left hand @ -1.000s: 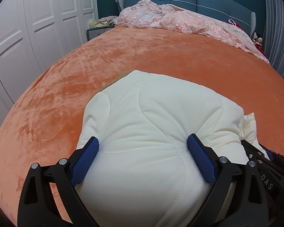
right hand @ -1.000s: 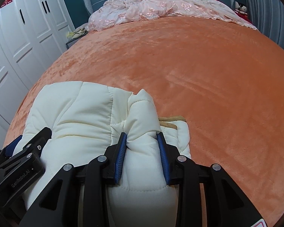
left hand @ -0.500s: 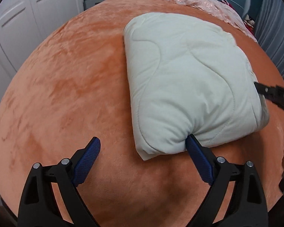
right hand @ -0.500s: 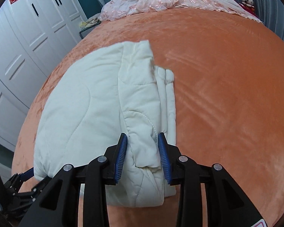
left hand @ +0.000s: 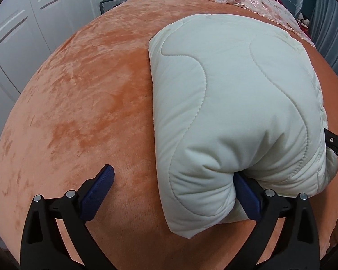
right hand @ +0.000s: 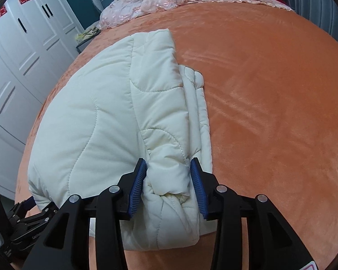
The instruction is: Fold large clothes
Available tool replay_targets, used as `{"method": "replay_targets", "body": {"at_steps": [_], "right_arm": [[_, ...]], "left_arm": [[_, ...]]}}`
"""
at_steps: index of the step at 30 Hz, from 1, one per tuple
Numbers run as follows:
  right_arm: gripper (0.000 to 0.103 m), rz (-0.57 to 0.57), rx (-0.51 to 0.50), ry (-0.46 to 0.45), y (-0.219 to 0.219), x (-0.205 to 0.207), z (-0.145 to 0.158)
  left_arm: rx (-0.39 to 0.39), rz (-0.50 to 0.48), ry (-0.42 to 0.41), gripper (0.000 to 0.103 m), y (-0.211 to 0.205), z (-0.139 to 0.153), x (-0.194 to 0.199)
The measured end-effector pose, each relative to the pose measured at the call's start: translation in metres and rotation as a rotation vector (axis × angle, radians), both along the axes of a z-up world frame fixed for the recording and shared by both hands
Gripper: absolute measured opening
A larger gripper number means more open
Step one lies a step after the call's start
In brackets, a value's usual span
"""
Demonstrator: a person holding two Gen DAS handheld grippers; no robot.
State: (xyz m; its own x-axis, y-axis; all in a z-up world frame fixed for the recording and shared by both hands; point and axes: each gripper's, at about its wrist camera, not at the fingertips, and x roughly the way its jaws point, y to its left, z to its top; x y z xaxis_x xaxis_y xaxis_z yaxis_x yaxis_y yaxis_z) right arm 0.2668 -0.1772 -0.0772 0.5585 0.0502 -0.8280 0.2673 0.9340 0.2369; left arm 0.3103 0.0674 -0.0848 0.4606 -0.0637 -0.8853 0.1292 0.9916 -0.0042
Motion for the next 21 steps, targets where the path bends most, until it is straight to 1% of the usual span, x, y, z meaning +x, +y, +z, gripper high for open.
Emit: {"method": "replay_targets", "body": {"at_steps": [3,6,7,8,9,11,14,15,16,19,21], "right_arm": [[0.04,0.013,-0.019,0.001,0.004,-0.015,0.018],[0.043,0.033,-0.052,-0.006,0.008,-0.039,0.029],[0.044,0.045,-0.071,0.014,0.009,-0.045,0.026],[0.049,0.061,-0.083,0.039,0.009,-0.049,0.021],[0.051,0.074,-0.095,0.068,0.01,-0.053,0.014],[0.051,0.088,-0.108,0.11,0.009,-0.063,0.002],[0.051,0.096,-0.142,0.213,0.009,-0.074,-0.015],[0.051,0.097,-0.142,0.226,0.008,-0.079,-0.017],[0.051,0.088,-0.139,0.211,0.007,-0.086,-0.013],[0.051,0.077,-0.113,0.077,0.008,-0.112,0.026],[0.051,0.096,-0.151,-0.016,0.016,-0.129,0.057]], "left_arm": [[0.017,0.006,0.001,0.094,-0.001,0.02,-0.017],[0.004,-0.002,-0.037,0.094,-0.001,0.045,-0.039],[0.0,-0.002,-0.048,0.094,-0.002,0.052,-0.045],[0.001,0.0,-0.055,0.094,-0.003,0.057,-0.049],[0.005,0.005,-0.062,0.094,-0.004,0.063,-0.054],[0.006,0.009,-0.079,0.094,-0.007,0.073,-0.064],[0.012,0.014,-0.1,0.094,-0.009,0.085,-0.076],[0.011,0.014,-0.107,0.094,-0.009,0.089,-0.08],[0.013,0.016,-0.114,0.094,-0.009,0.093,-0.083],[0.037,0.019,-0.138,0.094,-0.012,0.102,-0.095],[0.052,0.017,-0.162,0.094,-0.013,0.108,-0.104]]}}
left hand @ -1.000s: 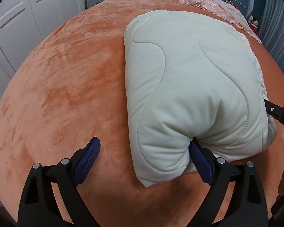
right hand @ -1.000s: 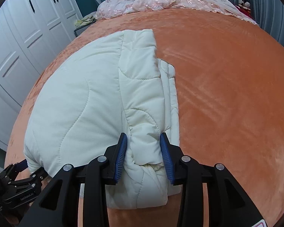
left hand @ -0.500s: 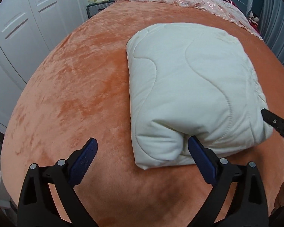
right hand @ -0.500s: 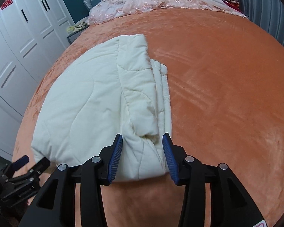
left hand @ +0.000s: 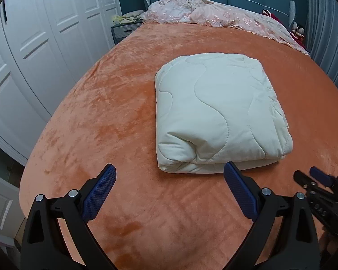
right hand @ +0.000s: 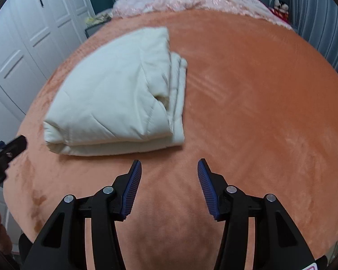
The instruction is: Fold large clothes
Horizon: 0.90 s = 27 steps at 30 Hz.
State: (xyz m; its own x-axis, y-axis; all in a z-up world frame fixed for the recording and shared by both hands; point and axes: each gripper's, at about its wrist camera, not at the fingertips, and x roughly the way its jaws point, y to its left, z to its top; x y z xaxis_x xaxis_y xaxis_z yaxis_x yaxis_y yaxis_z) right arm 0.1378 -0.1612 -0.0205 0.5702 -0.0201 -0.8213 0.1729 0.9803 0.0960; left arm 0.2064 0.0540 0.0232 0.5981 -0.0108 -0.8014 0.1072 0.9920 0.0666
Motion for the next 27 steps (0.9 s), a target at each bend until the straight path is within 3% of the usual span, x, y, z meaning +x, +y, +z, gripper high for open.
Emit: {"method": "replay_targets", "body": {"at_steps": [1,3,5,8,27], "right_arm": [[0.052,0.013,-0.028,-0.046,0.005,-0.009,0.015],[0.067,0.025,-0.083,-0.124,0.014,-0.025,0.042],[0.075,0.026,-0.13,-0.19,0.02,-0.042,0.06],[0.081,0.018,-0.196,-0.244,0.027,-0.058,0.077],[0.085,0.011,-0.146,-0.261,0.022,-0.137,0.077]], "left_arm": [[0.003,0.003,-0.015,0.094,-0.001,0.003,-0.006],[-0.001,0.011,-0.036,0.094,-0.004,0.009,-0.017],[-0.011,0.016,-0.057,0.094,-0.008,0.015,-0.03],[-0.007,0.021,-0.1,0.094,-0.014,0.023,-0.052],[-0.005,0.027,-0.151,0.094,-0.033,0.016,-0.144]]}}
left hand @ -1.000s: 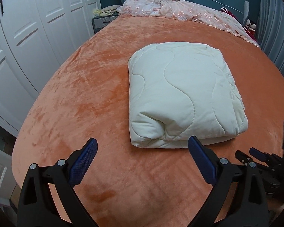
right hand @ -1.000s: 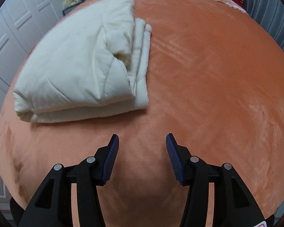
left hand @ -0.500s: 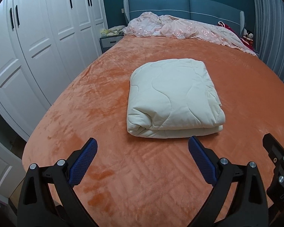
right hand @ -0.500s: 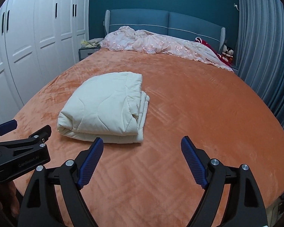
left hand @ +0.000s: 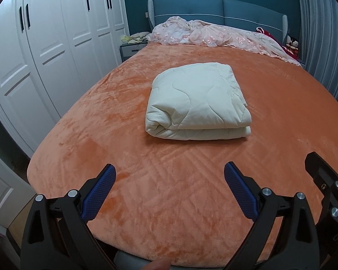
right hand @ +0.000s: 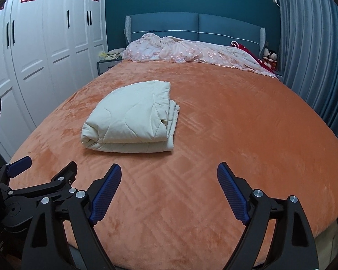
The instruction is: Fold large clothes
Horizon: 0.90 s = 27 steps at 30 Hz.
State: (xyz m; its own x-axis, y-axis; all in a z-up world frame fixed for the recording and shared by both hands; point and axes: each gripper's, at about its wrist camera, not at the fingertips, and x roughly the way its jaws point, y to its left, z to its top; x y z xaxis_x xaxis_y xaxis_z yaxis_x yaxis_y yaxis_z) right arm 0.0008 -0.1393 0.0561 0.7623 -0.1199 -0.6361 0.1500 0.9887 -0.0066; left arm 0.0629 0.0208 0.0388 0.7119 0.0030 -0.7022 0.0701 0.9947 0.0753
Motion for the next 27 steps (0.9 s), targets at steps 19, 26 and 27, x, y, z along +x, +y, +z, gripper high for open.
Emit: {"method": "replay_targets", "body": {"at_steps": [19,26,27], "right_arm": [[0.085,0.0,0.012,0.023,0.006,-0.022,-0.013],[0.085,0.003,0.016,0.024,0.01,-0.024,-0.013],[0.085,0.004,0.017,0.025,0.01,-0.024,-0.013]], "left_arm": [[0.007,0.042,-0.012,0.094,0.006,-0.003,-0.022],[0.016,0.048,-0.016,0.094,0.011,-0.003,-0.022],[0.017,0.049,-0.018,0.094,0.011,-0.003,-0.023]]}}
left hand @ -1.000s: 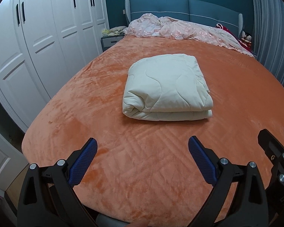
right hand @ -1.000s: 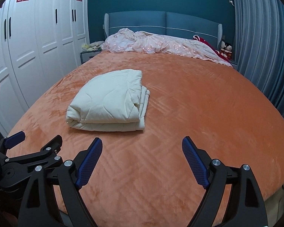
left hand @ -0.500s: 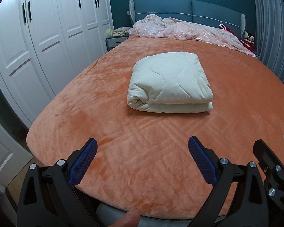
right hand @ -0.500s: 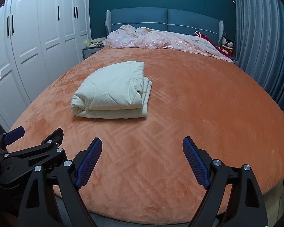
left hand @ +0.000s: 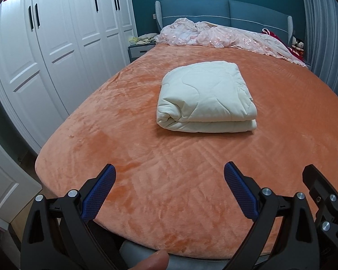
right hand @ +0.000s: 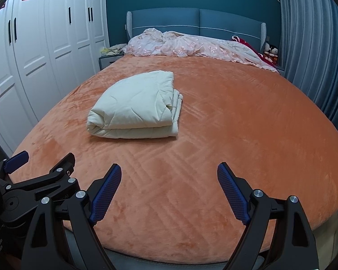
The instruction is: Fold large clothes
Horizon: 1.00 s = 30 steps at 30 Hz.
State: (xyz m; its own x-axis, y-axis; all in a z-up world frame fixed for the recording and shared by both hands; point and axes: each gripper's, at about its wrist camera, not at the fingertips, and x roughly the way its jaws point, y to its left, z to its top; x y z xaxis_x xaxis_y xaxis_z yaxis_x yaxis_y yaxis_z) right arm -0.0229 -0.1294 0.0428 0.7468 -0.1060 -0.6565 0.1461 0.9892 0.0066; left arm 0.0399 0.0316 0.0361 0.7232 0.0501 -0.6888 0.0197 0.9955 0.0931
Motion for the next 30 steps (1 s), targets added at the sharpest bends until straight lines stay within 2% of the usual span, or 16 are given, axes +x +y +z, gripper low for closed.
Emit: {"method": "replay_targets", "body": {"at_steps": [30], "right_arm": [[0.085,-0.01,0.022,0.01,0.004,-0.0003,-0.0019]], "left_arm": [[0.009,0.017,-0.02,0.094,0.0004,0.002,-0.0016]]}}
